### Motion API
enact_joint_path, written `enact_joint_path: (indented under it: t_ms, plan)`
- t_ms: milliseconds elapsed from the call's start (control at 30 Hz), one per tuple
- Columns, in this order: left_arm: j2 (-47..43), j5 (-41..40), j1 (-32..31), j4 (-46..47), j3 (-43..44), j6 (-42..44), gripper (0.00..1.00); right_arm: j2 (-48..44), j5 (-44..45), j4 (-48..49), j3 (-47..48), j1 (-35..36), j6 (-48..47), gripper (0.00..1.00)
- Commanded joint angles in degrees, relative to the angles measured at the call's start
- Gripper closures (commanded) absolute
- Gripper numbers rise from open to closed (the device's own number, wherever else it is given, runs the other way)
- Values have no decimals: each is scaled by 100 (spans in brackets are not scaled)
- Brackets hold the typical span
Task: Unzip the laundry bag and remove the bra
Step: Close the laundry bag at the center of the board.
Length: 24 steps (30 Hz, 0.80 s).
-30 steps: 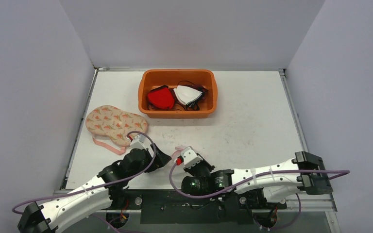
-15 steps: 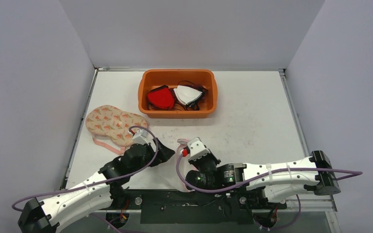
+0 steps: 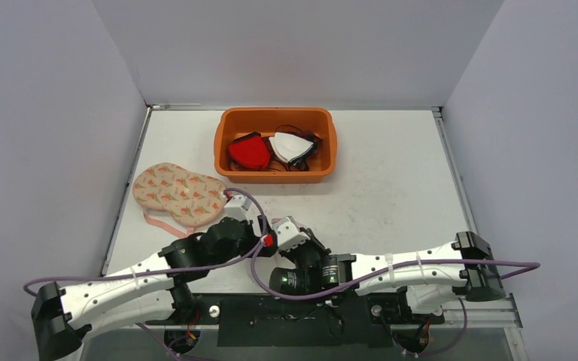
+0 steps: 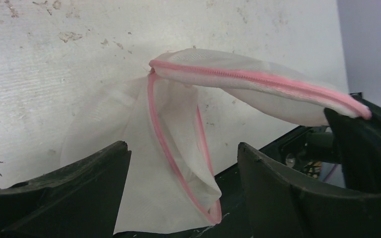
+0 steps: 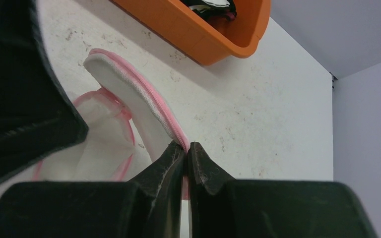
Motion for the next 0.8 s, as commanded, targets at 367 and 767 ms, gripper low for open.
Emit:
enact_joint_path:
  t_ms: [367, 767]
  plan:
    - [1265, -626, -308, 341, 520, 439, 39, -582, 613, -382, 812, 8, -577, 95]
    - [1385, -1043, -637, 68, 498, 195, 33, -747, 715, -441, 901, 4, -659, 95]
